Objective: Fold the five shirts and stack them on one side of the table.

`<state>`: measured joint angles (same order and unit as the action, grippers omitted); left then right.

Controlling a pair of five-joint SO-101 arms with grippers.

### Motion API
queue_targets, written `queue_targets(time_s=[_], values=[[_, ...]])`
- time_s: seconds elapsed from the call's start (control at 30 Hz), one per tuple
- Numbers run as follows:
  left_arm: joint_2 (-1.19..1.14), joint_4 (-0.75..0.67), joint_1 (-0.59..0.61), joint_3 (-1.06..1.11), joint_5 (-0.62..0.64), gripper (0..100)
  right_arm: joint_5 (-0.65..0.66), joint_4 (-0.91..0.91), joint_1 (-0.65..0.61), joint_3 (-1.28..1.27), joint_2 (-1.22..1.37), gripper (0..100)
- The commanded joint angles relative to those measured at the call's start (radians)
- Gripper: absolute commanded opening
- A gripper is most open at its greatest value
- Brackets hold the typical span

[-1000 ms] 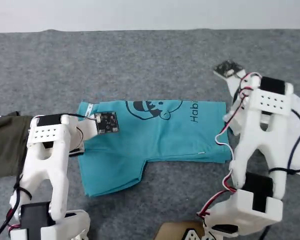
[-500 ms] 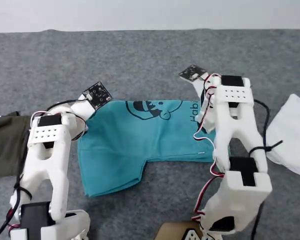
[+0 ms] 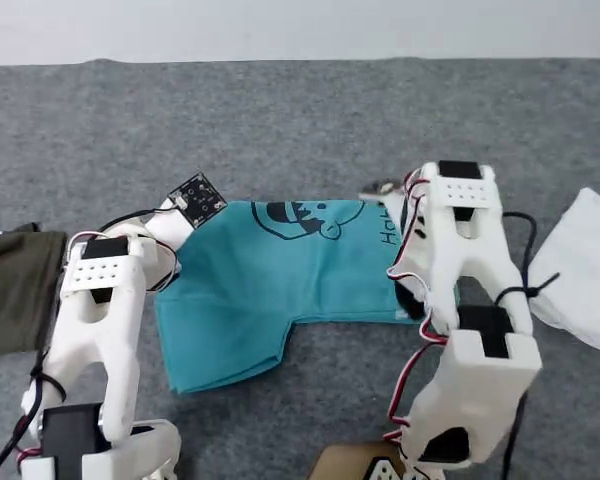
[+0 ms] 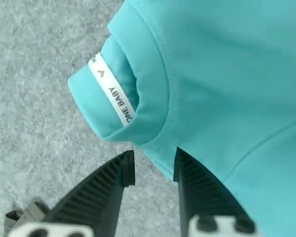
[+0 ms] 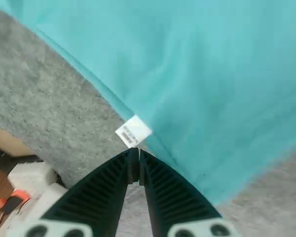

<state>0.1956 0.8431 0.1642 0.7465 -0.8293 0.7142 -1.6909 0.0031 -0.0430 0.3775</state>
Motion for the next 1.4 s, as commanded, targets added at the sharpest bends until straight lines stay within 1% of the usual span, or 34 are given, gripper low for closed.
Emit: queue_targets(time_s=[0.0,0.1,0.23,0.37,0.57,0.8,1.0,1.13,1.27,1.37], values=[[0.029,-0.017,-0.012,-0.007,0.011,14,-0.006,0.005,-0.005,0.003,0.012,0.9],[0.029,-0.018,-0.012,-0.007,0.011,14,-0.005,-0.005,-0.013,0.006,-0.013,0.9],[0.029,-0.015,-0.012,-0.007,0.011,14,-0.002,-0.045,-0.031,0.060,-0.127,0.9],[0.029,-0.017,-0.025,-0.007,0.011,14,0.000,-0.027,-0.024,0.117,-0.193,0.9],[0.029,-0.014,-0.040,-0.007,0.011,14,0.000,0.059,0.053,0.120,-0.120,0.9],[0.029,-0.012,-0.037,-0.005,0.011,14,0.000,0.035,0.170,0.118,0.047,0.9],[0.029,-0.012,-0.043,-0.005,0.011,14,0.000,-0.050,0.150,0.124,0.051,0.9],[0.029,-0.012,-0.044,-0.005,0.012,14,-0.002,-0.090,0.130,0.201,0.002,0.9],[0.029,-0.012,-0.044,-0.005,0.012,14,0.000,-0.070,0.085,0.236,-0.081,0.9],[0.029,-0.012,-0.046,-0.005,0.012,14,0.000,-0.053,0.070,0.210,-0.051,0.9]])
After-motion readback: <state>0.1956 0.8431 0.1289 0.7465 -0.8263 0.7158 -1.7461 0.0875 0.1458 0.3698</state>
